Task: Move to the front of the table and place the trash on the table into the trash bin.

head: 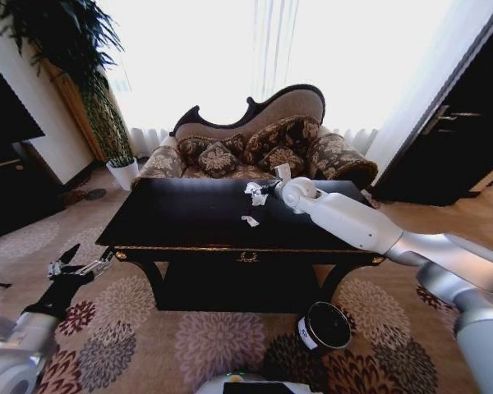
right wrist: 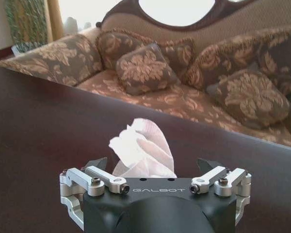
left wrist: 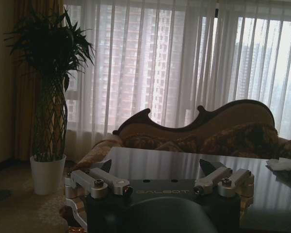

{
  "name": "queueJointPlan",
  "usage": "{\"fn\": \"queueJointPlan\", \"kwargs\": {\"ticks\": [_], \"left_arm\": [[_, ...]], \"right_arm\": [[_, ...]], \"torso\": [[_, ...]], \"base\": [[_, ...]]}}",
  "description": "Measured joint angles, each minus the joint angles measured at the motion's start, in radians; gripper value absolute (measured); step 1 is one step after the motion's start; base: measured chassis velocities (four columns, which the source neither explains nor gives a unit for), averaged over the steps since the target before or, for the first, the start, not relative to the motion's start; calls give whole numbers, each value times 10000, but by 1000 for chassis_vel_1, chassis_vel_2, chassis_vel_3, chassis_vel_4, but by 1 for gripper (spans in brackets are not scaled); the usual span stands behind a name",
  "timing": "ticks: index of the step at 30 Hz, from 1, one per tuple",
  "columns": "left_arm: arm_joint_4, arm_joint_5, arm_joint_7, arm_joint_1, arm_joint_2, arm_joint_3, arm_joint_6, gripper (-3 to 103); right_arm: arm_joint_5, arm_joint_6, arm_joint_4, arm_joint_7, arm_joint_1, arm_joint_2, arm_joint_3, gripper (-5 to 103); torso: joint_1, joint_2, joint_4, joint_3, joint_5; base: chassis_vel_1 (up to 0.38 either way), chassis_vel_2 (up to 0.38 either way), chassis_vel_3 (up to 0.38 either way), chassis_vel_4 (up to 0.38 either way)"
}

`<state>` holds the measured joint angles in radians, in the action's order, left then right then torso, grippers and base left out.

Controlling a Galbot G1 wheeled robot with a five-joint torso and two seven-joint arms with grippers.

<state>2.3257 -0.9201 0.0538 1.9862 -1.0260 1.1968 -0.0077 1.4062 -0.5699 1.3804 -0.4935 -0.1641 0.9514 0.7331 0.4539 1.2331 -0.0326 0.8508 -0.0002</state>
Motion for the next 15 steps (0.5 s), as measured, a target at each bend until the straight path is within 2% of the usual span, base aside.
{"fn": "queueJointPlan", "kwargs": {"ticks": [15], "left_arm": [[0, 0, 0, 0, 0, 0, 0, 100]], "right_arm": [[-186, -119, -900, 21, 408, 576, -402, 100]], "torso": [[-1, 1, 2, 0, 0]], "base": [[0, 0, 0, 0]]}}
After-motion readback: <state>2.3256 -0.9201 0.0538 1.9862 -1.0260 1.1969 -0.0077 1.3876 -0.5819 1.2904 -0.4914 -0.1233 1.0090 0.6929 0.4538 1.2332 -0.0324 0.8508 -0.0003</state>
